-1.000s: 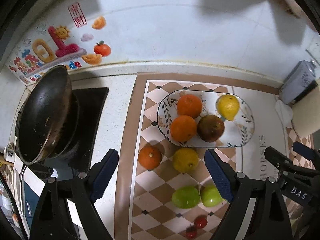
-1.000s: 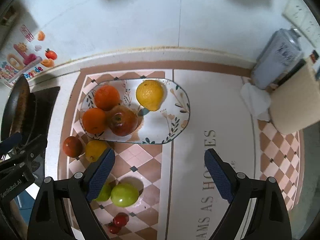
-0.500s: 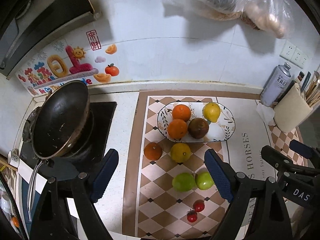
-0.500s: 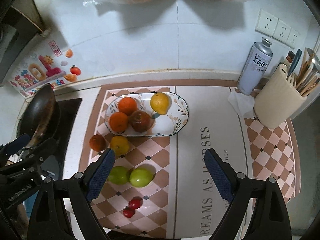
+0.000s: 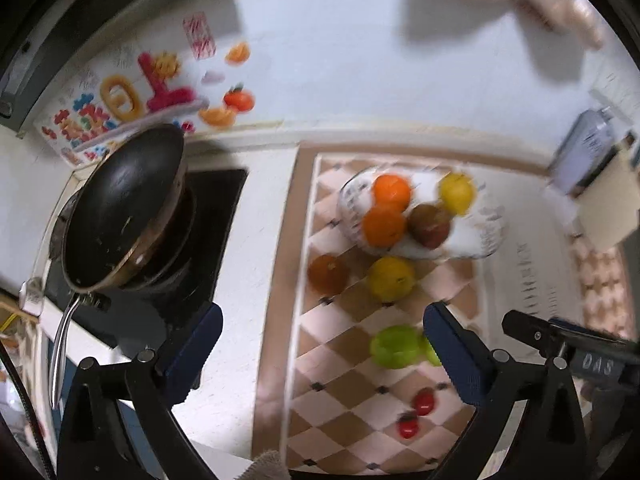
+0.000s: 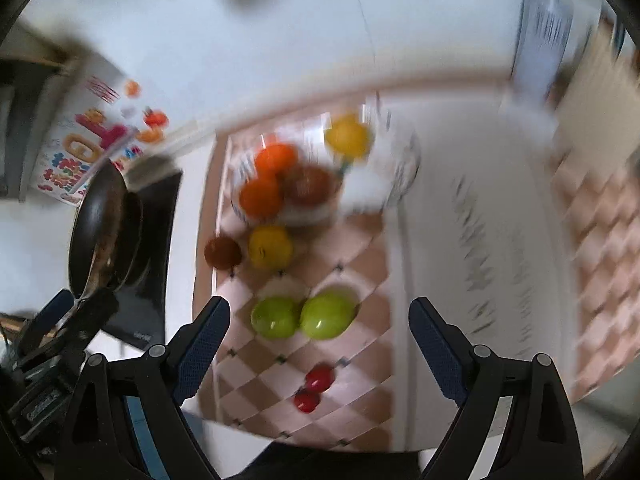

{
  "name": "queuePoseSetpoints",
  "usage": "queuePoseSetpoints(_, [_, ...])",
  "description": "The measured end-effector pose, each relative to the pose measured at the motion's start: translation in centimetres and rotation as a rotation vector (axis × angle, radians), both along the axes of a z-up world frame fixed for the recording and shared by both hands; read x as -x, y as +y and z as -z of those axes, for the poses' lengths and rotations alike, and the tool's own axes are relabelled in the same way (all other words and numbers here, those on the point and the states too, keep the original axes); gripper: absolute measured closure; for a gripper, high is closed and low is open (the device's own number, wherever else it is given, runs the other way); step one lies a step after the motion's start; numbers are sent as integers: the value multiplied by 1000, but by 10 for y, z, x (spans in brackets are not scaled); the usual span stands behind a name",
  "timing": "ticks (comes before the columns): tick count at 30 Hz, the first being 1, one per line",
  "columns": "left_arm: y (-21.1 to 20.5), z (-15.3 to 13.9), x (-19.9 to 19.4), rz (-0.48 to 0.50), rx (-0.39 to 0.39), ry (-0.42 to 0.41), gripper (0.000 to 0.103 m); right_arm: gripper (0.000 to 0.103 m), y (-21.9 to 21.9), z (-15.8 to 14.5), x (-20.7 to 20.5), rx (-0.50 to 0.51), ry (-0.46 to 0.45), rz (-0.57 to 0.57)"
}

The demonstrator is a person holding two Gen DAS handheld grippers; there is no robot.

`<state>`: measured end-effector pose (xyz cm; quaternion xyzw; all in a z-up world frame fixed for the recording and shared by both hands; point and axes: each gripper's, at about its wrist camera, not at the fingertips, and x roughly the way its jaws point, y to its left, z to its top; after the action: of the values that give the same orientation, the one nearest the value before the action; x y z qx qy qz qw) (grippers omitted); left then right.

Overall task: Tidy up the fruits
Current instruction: 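Grasp a green apple with the left tool while the right tool grasps another green apple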

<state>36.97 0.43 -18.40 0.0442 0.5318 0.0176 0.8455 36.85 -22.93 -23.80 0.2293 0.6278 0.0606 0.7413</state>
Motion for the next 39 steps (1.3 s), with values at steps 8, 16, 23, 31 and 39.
queuePoseSetpoints(8, [22,83,-15,-141,105,246,0,21,2,133,-14,-238,309,130])
queuePoseSetpoints(16, [15,120,-22,-176,214,374,0,44,16,149,-19,-160,287,67])
queuePoseSetpoints(23, [-9,147,-34,-132,320,475,0,44,-1,125,-10,120,207,-115])
queuePoseSetpoints(31, [-51,164,-44,4,265,495,24,44,-4,122,-7,139,196,-112])
queuePoseSetpoints(39, [-52,181,-47,0,241,520,43,44,-19,132,-10,115,219,-77])
